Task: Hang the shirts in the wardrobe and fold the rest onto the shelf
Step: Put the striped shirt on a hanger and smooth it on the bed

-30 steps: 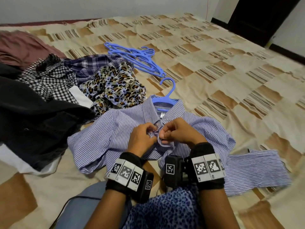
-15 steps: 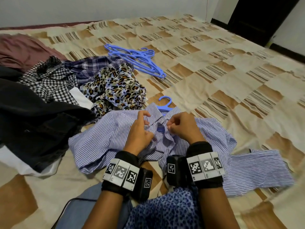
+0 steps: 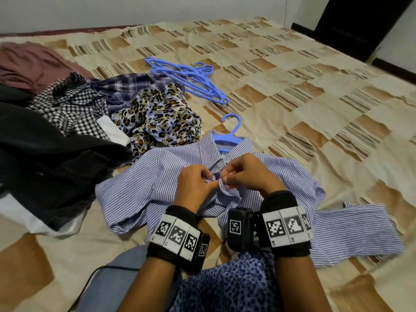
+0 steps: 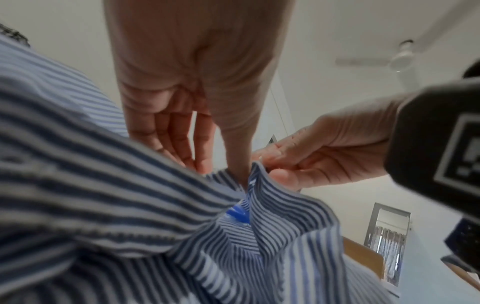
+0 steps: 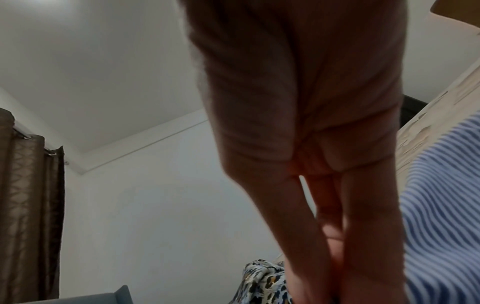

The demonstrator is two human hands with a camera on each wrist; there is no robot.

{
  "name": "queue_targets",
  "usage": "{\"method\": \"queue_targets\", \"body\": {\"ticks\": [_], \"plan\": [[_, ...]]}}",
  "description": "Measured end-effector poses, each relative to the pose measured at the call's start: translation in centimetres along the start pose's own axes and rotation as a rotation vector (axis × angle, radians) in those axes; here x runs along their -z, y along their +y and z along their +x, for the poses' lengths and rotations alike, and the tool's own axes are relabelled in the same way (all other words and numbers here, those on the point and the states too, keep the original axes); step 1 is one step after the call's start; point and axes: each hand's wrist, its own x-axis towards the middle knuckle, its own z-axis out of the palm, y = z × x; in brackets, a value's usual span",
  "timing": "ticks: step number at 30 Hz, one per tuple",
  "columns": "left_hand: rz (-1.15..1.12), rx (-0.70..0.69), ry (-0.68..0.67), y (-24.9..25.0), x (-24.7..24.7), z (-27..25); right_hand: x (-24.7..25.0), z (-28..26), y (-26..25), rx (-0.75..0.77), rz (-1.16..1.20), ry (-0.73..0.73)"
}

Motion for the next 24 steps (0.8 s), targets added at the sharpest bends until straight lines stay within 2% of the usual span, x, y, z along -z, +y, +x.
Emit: {"method": "queue_targets", "body": {"ticks": [4, 8, 12, 16, 20, 24], "plan": [[-0.005, 0.061, 0.049, -0.1, 0.1, 0.1, 0.2, -0.3, -0.3, -0.005, 0.087, -0.070], [-0.038, 0.065, -0.064, -0.1, 0.1, 0.0, 0.4, -0.5, -0.5, -0.004, 0.123, -0.095], [0.163, 0.034, -0.186, 0.3, 0.1, -0.3, 0.5, -0.7, -0.7, 0.000, 0.143, -0.124], [0.215, 0.009, -0.081, -0.2, 0.1, -0.4, 1.0, -1.0, -0.8, 0.018, 0.175, -0.136], [0.171, 0.012, -0.009, -0.4, 0.1, -0.3, 1.4, -1.0, -0.6, 0.038, 0.186, -0.003], [0.006, 0.065, 0.032, -0.5, 0.4, 0.4, 0.7, 0.2, 0.1, 0.110, -0.009, 0.394]]}}
